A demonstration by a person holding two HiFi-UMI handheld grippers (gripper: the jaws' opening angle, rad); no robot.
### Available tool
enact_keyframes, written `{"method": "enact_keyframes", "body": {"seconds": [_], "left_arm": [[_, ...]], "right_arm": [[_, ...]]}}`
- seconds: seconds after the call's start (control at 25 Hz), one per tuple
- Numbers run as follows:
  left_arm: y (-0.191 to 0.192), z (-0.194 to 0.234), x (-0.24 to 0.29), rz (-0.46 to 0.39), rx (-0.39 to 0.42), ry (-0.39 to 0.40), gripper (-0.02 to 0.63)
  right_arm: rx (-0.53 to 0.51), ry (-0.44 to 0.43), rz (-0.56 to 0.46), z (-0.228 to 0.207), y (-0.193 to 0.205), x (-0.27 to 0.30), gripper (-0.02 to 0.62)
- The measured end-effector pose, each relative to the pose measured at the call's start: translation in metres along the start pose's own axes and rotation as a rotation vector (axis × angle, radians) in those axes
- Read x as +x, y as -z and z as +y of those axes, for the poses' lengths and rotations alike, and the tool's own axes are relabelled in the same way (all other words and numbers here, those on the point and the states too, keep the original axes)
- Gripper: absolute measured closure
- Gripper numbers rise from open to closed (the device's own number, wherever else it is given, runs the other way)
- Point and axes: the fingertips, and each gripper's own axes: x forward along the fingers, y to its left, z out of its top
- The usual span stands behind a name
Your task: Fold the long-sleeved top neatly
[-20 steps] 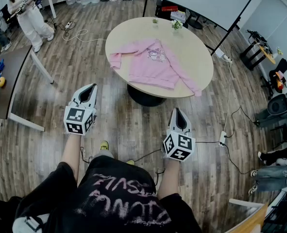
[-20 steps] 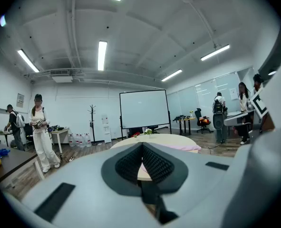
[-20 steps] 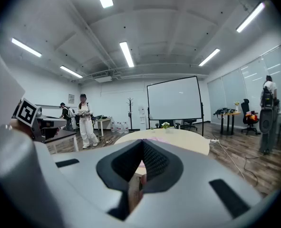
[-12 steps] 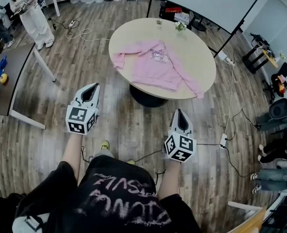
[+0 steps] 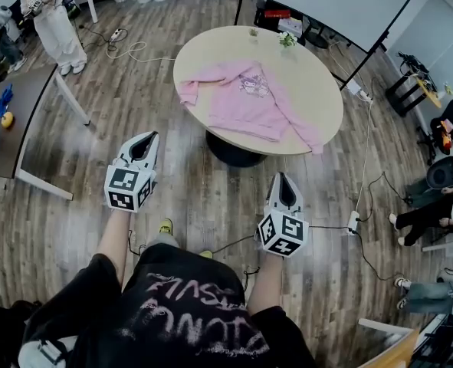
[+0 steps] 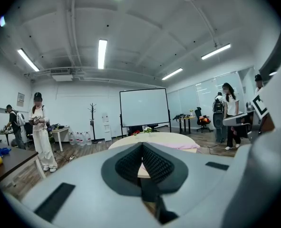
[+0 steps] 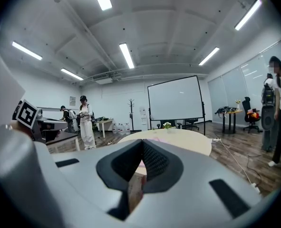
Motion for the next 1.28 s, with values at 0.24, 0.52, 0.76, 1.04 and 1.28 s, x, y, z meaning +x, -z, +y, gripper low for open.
{"method": "enact_keyframes", "body": {"seconds": [0.24,0.52,0.76,1.04,1.28], "left_arm": [[-0.001,-0.008,0.001,0.002,0.0,0.005,0.595],[-0.002,-0.017,0.005,0.006,-0.004,-0.004,0.595],[0.002,-0.025,0.017,0.013,-0.015,-0.007,0.595],[0.003,-0.025,0.043,0.019,-0.009,-0.001,0.595],[0.005,-0.016,0.072,0.023,-0.01,0.005,0.595]], "right_arm": [[0.0,-0.011,-0.004,-0.002,0.0,-0.001,0.591],[-0.005,-0.018,-0.004,-0.012,0.002,0.0,0.591],[-0.007,-0.031,0.003,-0.021,0.003,0.009,0.591],[-0.004,-0.027,0.009,-0.032,0.005,0.028,0.591],[-0.017,-0.013,-0.001,-0.04,0.002,0.056,0.591]]}}
